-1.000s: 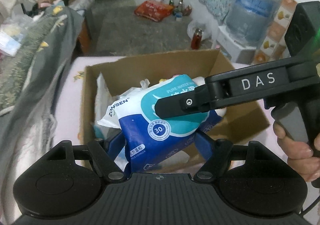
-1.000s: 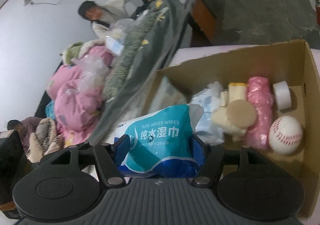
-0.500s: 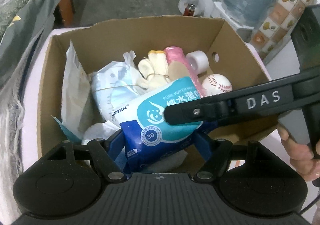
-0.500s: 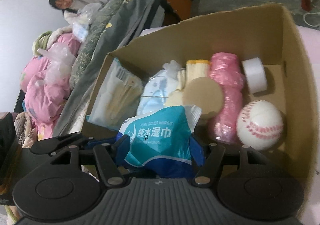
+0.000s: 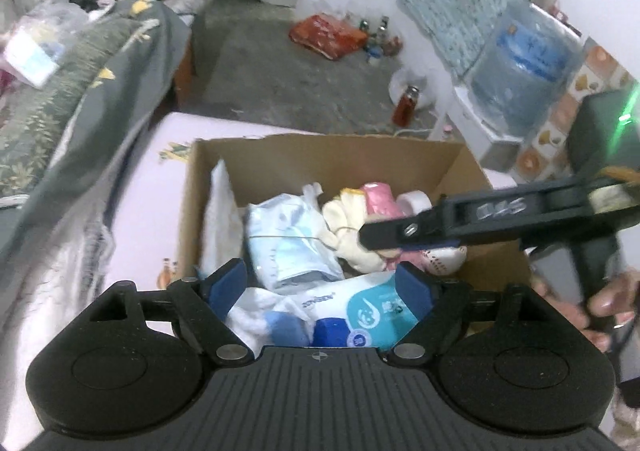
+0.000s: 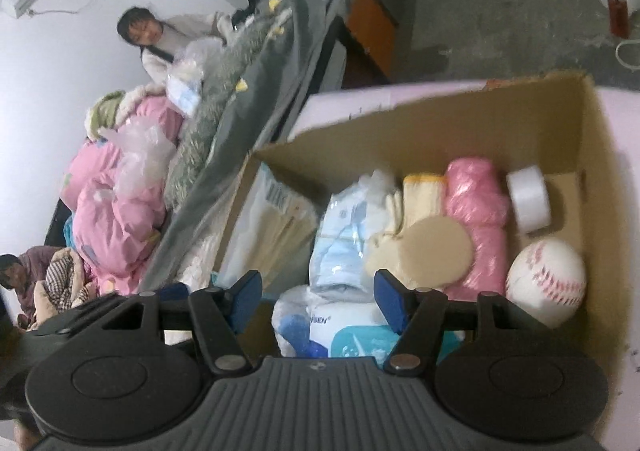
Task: Organize soft objects
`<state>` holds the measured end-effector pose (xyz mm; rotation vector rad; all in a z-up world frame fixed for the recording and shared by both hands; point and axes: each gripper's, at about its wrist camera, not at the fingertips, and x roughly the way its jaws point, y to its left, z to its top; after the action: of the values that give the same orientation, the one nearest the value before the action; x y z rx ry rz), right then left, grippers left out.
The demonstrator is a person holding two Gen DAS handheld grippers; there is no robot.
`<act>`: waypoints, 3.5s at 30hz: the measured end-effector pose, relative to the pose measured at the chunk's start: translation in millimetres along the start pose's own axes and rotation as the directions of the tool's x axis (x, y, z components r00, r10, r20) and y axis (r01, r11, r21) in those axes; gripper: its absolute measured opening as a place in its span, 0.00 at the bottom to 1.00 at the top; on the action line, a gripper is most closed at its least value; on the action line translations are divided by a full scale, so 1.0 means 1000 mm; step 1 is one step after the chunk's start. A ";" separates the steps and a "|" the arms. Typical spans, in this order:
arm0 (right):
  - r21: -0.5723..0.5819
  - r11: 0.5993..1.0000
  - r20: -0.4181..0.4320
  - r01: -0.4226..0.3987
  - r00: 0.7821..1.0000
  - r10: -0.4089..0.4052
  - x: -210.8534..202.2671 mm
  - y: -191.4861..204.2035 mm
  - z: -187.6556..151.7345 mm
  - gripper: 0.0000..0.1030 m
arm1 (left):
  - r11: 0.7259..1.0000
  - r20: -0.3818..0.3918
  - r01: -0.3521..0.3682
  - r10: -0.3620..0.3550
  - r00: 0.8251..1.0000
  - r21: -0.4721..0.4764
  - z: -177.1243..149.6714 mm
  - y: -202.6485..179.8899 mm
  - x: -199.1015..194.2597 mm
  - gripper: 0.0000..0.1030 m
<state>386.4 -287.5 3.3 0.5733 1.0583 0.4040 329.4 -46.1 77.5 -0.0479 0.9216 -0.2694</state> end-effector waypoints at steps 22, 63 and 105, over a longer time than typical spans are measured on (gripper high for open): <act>-0.057 0.997 0.122 -0.052 0.991 0.059 -0.126 0.039 -0.085 0.56 | 0.999 0.124 0.047 -0.044 0.991 -0.023 -0.064 -0.002 -0.150 0.86; 0.036 0.990 -0.197 0.135 0.972 -0.125 -0.035 -0.065 -0.116 0.43 | 0.802 0.192 -0.284 0.214 0.958 0.525 -0.182 -0.145 0.061 0.69; 0.289 0.953 -0.198 0.092 0.979 -0.035 -0.021 -0.093 -0.118 0.51 | 0.895 0.058 -0.159 0.148 0.987 0.418 -0.158 -0.122 0.087 0.40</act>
<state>274.6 -343.7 -83.4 0.7763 1.3320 0.2466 228.5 -173.6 -67.0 0.4206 0.8205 -0.3155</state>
